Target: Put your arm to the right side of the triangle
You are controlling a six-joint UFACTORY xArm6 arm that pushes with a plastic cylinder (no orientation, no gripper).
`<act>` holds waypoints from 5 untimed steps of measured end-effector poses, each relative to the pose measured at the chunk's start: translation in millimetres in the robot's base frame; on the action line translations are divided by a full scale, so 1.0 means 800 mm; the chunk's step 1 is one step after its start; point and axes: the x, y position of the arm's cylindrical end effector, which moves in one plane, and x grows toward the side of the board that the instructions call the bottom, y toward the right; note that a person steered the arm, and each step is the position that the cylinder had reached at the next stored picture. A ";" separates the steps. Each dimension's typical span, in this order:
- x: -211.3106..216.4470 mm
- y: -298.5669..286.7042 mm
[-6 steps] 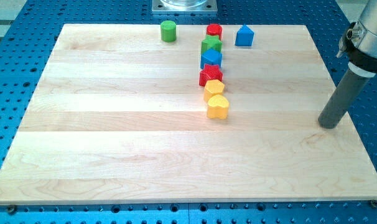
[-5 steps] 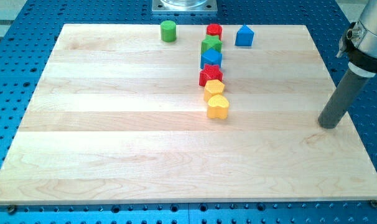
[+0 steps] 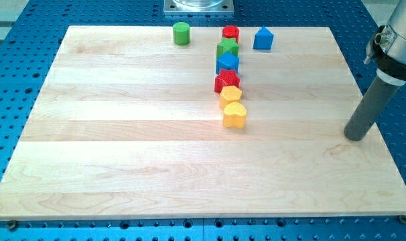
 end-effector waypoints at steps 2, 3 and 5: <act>-0.049 0.001; -0.141 0.004; -0.352 -0.006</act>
